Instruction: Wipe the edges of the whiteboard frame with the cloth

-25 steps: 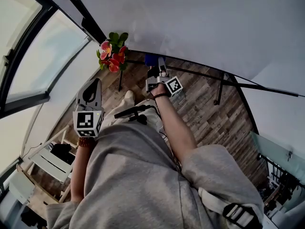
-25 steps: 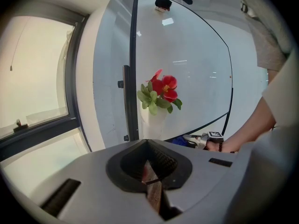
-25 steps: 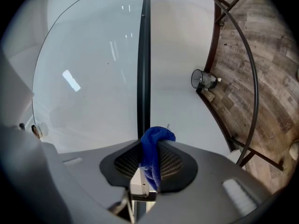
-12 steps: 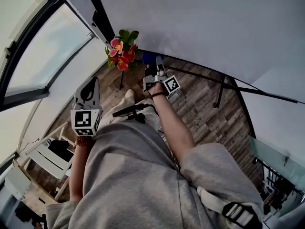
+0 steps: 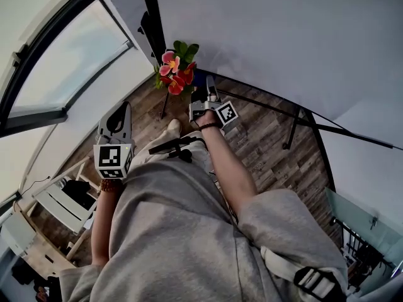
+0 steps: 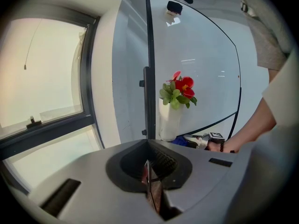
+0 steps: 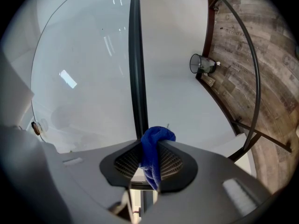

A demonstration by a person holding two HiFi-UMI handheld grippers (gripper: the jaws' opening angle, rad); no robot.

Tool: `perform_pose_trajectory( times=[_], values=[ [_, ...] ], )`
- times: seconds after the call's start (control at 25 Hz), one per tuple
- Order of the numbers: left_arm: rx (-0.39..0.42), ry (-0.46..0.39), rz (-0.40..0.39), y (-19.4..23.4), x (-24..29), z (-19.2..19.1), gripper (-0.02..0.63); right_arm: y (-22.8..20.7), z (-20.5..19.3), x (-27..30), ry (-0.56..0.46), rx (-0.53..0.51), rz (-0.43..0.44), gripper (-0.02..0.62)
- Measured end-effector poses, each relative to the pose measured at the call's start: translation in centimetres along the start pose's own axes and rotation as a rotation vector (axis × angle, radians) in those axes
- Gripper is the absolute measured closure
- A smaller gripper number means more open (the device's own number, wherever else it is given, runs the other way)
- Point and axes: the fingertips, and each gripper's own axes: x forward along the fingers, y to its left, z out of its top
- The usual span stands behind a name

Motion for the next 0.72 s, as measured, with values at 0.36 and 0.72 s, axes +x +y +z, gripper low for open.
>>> perform_pose_trajectory(
  times=[0.36, 0.72],
  values=[
    [-0.013, 0.0, 0.033, 1.8, -0.7, -0.2, 0.6, 0.0, -2.4, 1.0, 0.022, 0.036, 0.008, 0.5],
    [-0.028, -0.005, 0.044, 2.7, -0.9, -0.6, 0.6, -0.1, -4.2, 1.8, 0.046, 0.06, 0.011, 0.5]
  ],
)
